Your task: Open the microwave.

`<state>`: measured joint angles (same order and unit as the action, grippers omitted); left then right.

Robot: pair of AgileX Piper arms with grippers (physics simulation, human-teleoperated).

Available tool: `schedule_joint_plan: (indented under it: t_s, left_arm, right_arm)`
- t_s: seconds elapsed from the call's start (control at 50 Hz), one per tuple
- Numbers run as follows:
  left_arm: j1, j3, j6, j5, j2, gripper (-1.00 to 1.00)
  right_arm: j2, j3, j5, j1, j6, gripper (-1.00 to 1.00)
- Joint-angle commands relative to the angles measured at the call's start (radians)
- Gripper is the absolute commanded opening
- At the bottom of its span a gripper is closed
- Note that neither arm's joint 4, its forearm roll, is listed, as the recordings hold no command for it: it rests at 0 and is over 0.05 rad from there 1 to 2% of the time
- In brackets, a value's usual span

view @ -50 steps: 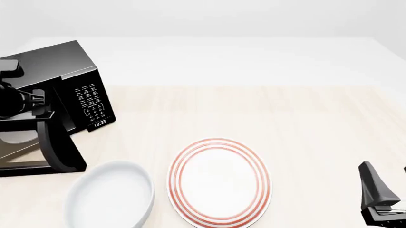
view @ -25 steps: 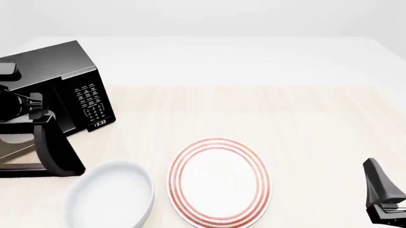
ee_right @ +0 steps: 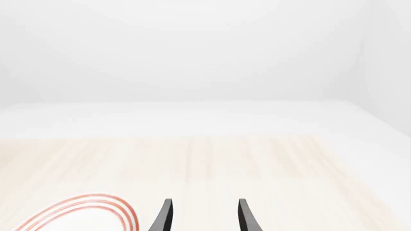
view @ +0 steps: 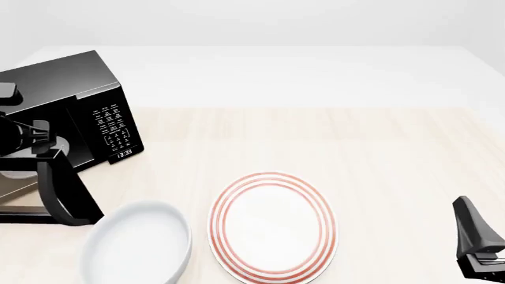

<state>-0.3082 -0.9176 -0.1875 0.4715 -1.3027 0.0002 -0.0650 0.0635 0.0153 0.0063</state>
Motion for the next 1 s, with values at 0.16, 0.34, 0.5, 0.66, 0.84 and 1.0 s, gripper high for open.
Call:
schedule_joint_plan:
  t_s: [0.16, 0.34, 0.5, 0.66, 0.84, 1.0]
  left_arm:
    - [-0.038, 0.084, 0.004, 0.010, 0.006, 1.00]
    - [-0.046, 0.115, 0.001, 0.009, 0.038, 1.00]
    - [-0.048, 0.136, 0.005, 0.006, 0.058, 1.00]
    - [-0.055, 0.157, 0.006, 0.004, 0.077, 1.00]
    - [-0.068, 0.197, 0.015, -0.002, 0.113, 1.00]
    - [-0.073, 0.220, 0.017, -0.005, 0.132, 1.00]
  right_arm:
    - [0.000, -0.001, 0.001, 0.000, 0.000, 1.00]
    - [0.000, -0.001, 0.001, 0.000, 0.000, 1.00]
    - [0.000, -0.001, 0.001, 0.000, 0.000, 1.00]
    - [0.000, -0.001, 0.001, 0.000, 0.000, 1.00]
    - [0.000, -0.001, 0.001, 0.000, 0.000, 1.00]
    - [0.000, -0.001, 0.001, 0.000, 0.000, 1.00]
